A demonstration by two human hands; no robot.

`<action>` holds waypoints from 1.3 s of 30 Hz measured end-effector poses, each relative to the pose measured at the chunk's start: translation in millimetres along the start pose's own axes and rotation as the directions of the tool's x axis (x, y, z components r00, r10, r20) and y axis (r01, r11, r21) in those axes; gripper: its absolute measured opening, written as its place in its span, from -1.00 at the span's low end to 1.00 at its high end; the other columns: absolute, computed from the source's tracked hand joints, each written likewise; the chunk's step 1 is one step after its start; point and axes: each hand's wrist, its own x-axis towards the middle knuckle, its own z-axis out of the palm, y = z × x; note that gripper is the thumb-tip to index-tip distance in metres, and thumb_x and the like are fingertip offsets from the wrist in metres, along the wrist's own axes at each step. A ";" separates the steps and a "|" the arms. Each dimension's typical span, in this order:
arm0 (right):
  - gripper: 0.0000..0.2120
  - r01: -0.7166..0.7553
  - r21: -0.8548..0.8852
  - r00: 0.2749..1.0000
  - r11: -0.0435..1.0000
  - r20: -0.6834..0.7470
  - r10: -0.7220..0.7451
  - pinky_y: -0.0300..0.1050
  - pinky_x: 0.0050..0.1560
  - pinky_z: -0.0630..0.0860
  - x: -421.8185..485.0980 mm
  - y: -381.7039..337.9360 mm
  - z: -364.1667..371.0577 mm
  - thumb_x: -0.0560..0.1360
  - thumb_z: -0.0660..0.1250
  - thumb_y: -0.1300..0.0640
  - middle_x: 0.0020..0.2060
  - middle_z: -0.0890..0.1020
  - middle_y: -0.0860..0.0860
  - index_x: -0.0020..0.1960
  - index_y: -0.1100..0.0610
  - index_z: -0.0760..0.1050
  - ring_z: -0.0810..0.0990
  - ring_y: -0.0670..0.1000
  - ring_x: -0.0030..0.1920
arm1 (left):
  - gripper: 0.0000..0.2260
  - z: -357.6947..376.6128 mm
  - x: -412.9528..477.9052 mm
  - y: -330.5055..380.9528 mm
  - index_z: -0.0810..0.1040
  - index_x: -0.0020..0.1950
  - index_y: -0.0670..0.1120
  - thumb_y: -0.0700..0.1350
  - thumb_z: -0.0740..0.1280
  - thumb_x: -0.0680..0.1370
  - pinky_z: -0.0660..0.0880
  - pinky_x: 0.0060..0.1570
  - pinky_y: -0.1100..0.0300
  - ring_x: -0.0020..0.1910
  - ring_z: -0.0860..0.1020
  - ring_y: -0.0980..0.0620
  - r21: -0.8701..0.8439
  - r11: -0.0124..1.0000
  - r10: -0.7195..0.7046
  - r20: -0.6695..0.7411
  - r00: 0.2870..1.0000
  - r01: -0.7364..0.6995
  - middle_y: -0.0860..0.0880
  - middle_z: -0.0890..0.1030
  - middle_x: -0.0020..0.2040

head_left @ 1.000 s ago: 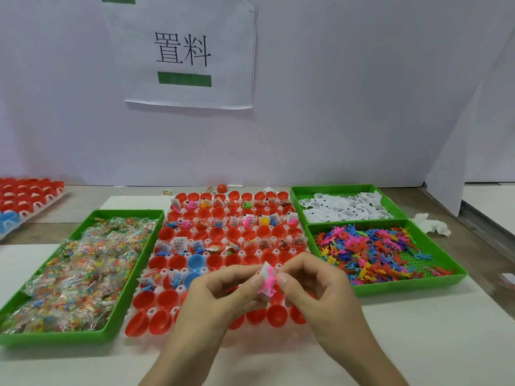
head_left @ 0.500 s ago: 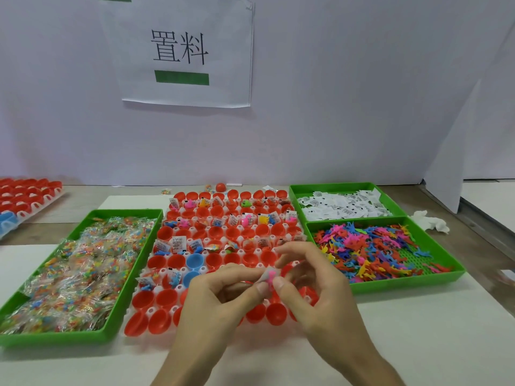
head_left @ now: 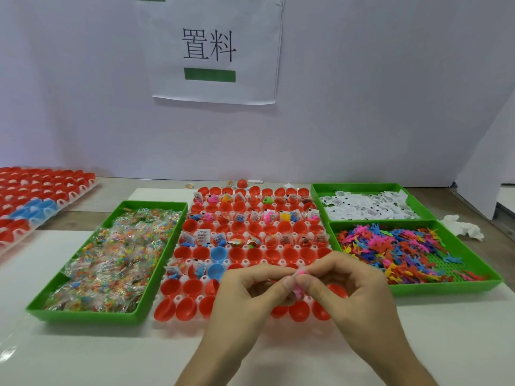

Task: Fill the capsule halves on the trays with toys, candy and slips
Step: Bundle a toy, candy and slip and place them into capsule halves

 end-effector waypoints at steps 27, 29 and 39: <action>-0.94 0.198 -0.443 0.889 0.875 0.458 0.031 -0.36 -0.20 0.51 80.5 13.7 95.8 0.49 0.49 0.01 -0.31 0.64 -0.22 -0.11 -0.02 0.70 0.59 -0.24 -0.24 | -0.85 -102.2 -30.6 0.5 0.72 -0.06 0.15 0.03 0.34 0.51 0.37 -0.01 0.06 -0.05 0.53 0.13 0.942 0.316 0.529 -0.073 0.845 -0.116 0.27 0.66 -0.08; -0.92 0.228 -0.499 0.872 0.836 0.487 0.053 -0.26 -0.09 0.59 82.5 16.3 101.2 0.50 0.47 -0.01 -0.26 0.67 -0.19 -0.08 -0.02 0.70 0.61 -0.21 -0.24 | -0.76 -97.2 -32.9 -9.0 0.72 -0.04 0.17 0.09 0.25 0.49 0.28 0.00 0.10 0.00 0.51 0.13 0.966 0.184 0.514 0.062 0.856 -0.181 0.28 0.67 0.00; -0.92 0.263 -0.588 0.860 0.765 0.502 0.090 -0.19 0.01 0.49 84.9 19.7 114.8 0.45 0.52 -0.01 -0.30 0.55 -0.26 -0.21 -0.06 0.69 0.53 -0.20 -0.22 | -0.67 -98.4 -33.1 -22.5 0.73 0.01 0.16 0.08 0.21 0.42 0.28 0.08 0.06 -0.05 0.68 0.04 0.973 0.018 0.333 0.212 0.919 -0.231 0.24 0.69 0.04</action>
